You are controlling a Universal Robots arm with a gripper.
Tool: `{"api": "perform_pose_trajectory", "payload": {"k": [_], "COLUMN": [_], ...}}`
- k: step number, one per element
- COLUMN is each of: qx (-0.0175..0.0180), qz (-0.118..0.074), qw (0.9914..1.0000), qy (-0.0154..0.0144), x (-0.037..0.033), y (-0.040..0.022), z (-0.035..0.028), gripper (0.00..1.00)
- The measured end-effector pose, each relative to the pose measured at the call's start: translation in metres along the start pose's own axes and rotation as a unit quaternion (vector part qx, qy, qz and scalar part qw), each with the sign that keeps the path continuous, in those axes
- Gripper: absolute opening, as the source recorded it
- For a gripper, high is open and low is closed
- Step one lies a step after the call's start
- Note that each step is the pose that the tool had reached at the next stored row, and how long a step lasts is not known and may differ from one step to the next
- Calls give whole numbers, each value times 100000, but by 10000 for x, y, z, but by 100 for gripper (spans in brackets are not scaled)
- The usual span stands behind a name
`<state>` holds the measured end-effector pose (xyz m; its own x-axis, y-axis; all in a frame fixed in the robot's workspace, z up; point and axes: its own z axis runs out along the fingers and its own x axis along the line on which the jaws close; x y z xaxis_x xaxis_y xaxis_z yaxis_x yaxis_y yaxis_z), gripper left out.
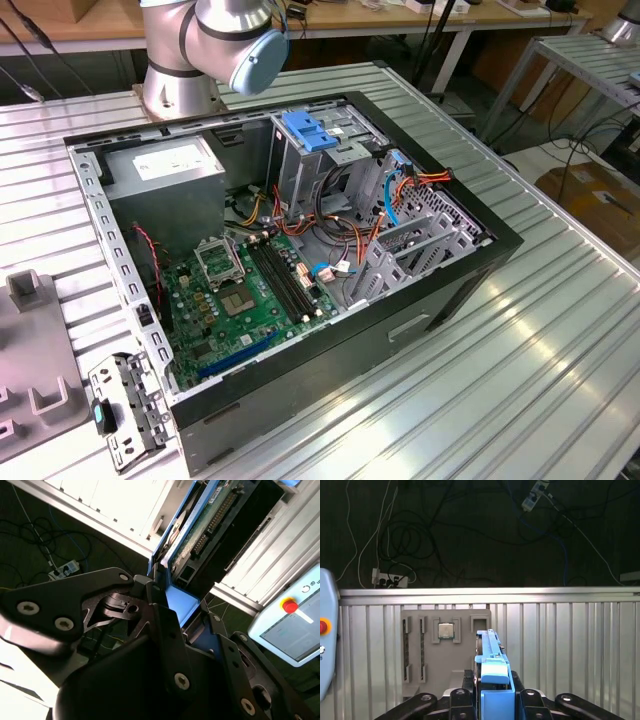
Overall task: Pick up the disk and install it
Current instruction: 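Pick up the disk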
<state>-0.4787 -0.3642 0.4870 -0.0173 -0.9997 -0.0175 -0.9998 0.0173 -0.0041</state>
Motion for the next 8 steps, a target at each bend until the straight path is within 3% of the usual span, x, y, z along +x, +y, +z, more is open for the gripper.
{"api": "perform_pose_trajectory", "payload": {"k": [8], "qx": [-17], "qz": [-3], "qw": [100000], "qy": [0], "x": [-2], "y": [-1], "z": [-127], "gripper": [37]}}
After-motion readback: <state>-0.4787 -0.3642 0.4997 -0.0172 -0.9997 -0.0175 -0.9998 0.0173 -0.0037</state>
